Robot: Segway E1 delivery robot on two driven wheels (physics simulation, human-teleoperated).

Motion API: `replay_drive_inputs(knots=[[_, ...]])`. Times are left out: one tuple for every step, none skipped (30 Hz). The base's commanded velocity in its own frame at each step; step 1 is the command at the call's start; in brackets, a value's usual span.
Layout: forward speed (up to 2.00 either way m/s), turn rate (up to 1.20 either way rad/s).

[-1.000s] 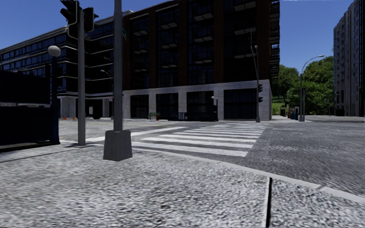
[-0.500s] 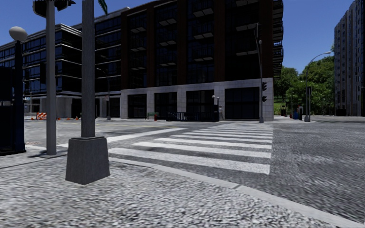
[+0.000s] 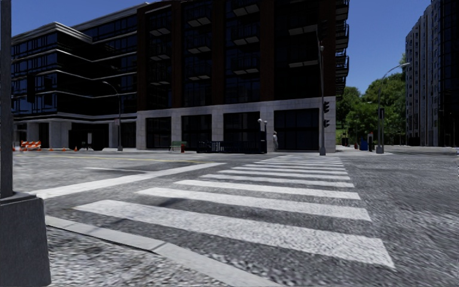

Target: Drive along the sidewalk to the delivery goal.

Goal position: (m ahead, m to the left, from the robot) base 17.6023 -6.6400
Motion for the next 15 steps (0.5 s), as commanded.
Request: replay_drive_inputs(knots=[[2.00,-0.37],[2.00,-0.37],[2.00,-0.37],[2.00,-0.37],[2.00,-0.37],[2.00,-0.37],[2.00,-0.37],[2.00,-0.37],[2.00,-0.37],[2.00,-0.37],[2.00,-0.37],[2.00,-0.37],[2.00,-0.37],[2.00,-0.37],[2.00,-0.37]])
